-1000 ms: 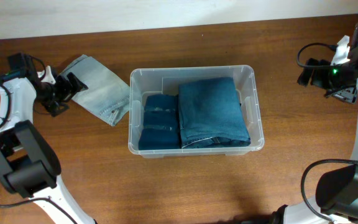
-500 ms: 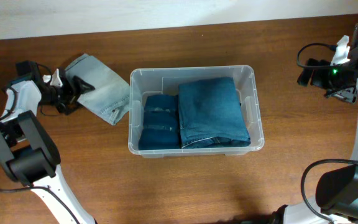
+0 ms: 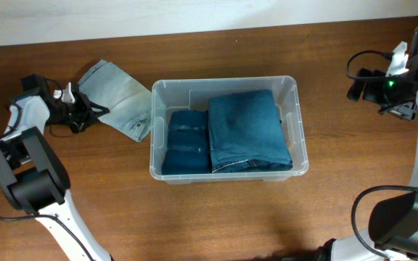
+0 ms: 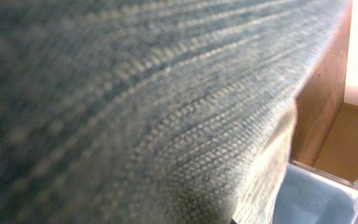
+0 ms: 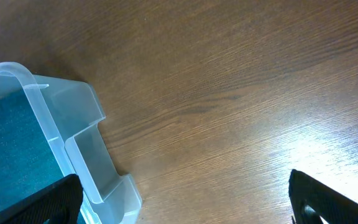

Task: Pack container
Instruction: 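Move the left gripper to the light-blue jeans and grasp them, then place the light-blue jeans into the bin's left side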

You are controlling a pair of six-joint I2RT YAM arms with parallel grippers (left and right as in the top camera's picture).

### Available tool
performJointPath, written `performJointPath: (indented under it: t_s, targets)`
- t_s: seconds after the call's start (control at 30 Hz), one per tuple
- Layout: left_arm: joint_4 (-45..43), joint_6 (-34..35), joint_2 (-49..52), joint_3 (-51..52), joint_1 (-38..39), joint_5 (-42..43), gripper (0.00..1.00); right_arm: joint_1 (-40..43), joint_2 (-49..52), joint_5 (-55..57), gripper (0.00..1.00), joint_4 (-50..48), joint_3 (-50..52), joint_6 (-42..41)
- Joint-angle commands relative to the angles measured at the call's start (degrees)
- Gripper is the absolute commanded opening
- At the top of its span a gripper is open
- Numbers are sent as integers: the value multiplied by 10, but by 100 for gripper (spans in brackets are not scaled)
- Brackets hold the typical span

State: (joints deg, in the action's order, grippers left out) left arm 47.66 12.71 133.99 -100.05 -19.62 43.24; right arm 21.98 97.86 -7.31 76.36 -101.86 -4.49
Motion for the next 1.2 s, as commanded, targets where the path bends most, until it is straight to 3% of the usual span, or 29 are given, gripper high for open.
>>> performJointPath:
  t_s: [0.0,0.3,0.57,0.67,0.83,1.07,1.17]
  targets:
    - [11,-21,-112,7,9,18,1,-2,-4,5,99,2,3,0]
    - [21,-21,-355,7,32,13,1,-2,-4,5,99,2,3,0]
    - [99,-22,-482,7,141,2,1,-2,-4,5,98,2,3,0]
    - [137,-24,-490,7,205,-54,1,-2,-4,5,98,1,3,0]
    - [193,-87,-464,8,305,-138,1,-2,-4,5,98,2,3,0]
    - [200,-195,-392,16,377,-127,0,-2,-4,5,98,2,3,0]
    - [197,-201,-359,16,382,-127,0,-2,-4,5,98,2,3,0]
